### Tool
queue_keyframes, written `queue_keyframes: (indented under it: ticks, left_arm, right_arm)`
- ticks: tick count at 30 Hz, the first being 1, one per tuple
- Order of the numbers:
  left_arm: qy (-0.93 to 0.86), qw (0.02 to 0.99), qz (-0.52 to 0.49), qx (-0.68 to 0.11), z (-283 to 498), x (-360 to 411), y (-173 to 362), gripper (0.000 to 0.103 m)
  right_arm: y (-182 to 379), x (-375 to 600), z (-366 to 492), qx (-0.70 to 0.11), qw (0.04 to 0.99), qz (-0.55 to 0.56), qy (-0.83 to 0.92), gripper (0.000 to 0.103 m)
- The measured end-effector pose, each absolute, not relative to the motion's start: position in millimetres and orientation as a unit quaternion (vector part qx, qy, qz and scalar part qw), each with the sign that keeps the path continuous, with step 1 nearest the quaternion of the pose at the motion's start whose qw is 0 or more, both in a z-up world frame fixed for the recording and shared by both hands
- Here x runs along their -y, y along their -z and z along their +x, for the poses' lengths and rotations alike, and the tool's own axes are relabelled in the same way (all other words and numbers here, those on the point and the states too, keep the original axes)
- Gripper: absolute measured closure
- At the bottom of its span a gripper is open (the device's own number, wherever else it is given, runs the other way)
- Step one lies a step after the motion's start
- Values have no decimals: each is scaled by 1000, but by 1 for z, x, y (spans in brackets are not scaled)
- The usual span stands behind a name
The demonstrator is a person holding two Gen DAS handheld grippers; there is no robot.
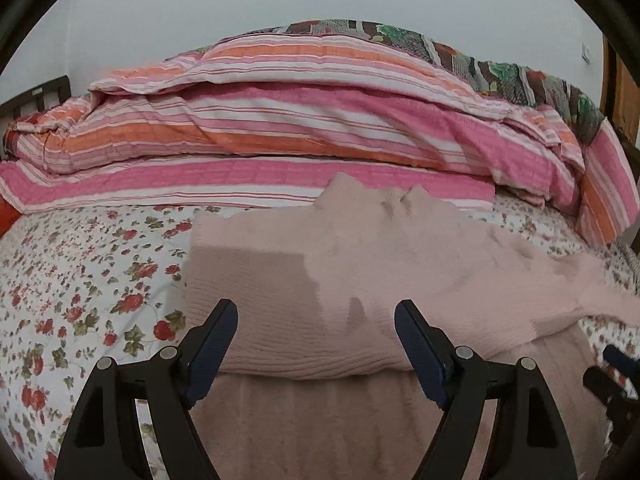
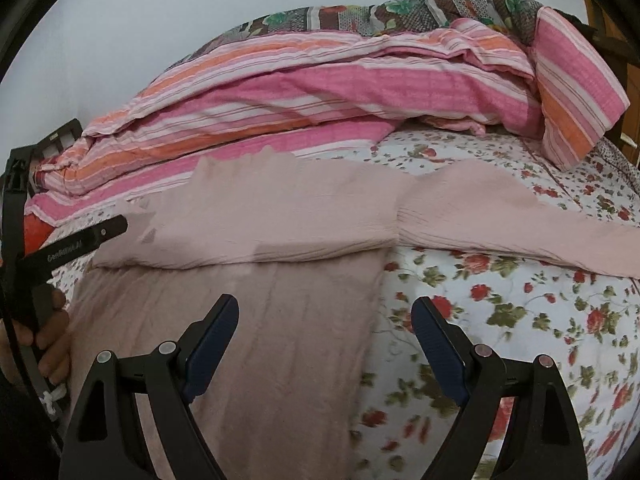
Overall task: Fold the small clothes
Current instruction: 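Move the right tool to the other sleeve and grasp its cuff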
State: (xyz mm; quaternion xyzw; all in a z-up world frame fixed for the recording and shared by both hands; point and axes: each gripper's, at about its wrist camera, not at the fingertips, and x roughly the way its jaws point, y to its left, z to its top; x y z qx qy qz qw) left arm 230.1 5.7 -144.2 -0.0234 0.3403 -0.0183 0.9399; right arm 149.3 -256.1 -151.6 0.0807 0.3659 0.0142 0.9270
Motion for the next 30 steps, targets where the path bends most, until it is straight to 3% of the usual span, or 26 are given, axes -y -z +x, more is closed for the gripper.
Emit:
queue_keyframes:
  ticks: [22, 25, 30]
  left_arm:
    - [14, 940, -88, -330, 222, -44, 144, 20]
    - [15, 940, -92, -329, 222, -47, 144, 20]
    - [8, 942, -92, -323, 223, -53, 140, 19]
  right_arm:
    - [151, 252, 144, -355, 931, 87, -14, 19]
    - [151, 257, 142, -352, 932, 91, -13, 25]
    - [148, 260, 141, -359, 928, 93, -25, 45]
